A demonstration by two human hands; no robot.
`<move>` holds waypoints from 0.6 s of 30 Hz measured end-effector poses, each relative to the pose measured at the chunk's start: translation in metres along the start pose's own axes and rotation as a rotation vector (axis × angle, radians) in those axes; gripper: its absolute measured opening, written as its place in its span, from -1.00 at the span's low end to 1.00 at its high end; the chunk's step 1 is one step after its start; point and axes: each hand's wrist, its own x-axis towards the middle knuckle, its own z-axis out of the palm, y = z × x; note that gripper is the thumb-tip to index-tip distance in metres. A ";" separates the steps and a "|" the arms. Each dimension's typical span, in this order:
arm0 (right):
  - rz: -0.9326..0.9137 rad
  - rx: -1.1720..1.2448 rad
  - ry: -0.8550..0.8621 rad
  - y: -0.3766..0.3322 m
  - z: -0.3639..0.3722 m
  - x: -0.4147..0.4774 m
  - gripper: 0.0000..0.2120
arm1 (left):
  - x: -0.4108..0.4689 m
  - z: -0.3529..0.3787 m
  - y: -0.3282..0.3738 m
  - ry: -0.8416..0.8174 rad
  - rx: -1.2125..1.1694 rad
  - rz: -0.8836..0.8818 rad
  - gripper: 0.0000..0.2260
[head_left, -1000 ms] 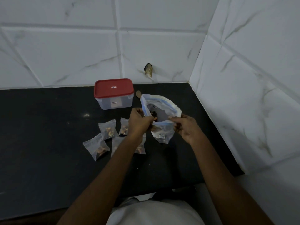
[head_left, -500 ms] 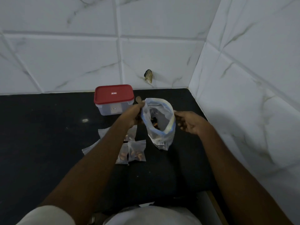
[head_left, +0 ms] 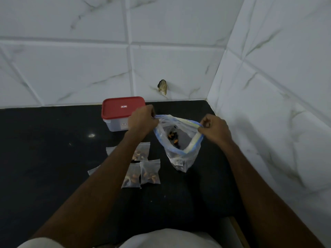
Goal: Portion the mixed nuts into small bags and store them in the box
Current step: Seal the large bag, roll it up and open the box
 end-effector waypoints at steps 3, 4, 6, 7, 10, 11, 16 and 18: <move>-0.010 0.054 -0.135 -0.003 0.001 0.004 -0.87 | 0.004 0.006 0.004 -0.126 -0.164 0.000 -0.86; 0.019 0.129 -0.169 -0.005 0.002 0.007 -0.82 | 0.005 0.004 0.006 -0.211 -0.294 -0.064 -0.86; 0.107 0.273 -0.205 -0.011 0.004 0.015 -0.66 | 0.006 0.001 0.009 -0.343 -0.567 -0.220 -0.85; 0.132 0.306 -0.214 -0.012 0.006 0.020 -0.59 | 0.006 -0.002 0.010 -0.384 -0.662 -0.278 -0.86; 0.107 0.316 -0.263 -0.016 0.011 0.031 -0.60 | 0.005 -0.010 0.009 -0.525 -0.875 -0.374 -0.88; 0.085 0.338 -0.294 -0.019 0.011 0.032 -0.67 | 0.004 -0.012 0.009 -0.589 -0.939 -0.401 -0.89; -0.114 0.430 -0.373 -0.028 0.002 0.032 -0.89 | 0.004 -0.009 0.002 -0.636 -1.031 -0.525 -0.66; -0.216 0.329 -0.284 -0.025 0.002 0.035 -0.82 | 0.006 -0.004 0.002 -0.472 -0.916 -0.462 -0.76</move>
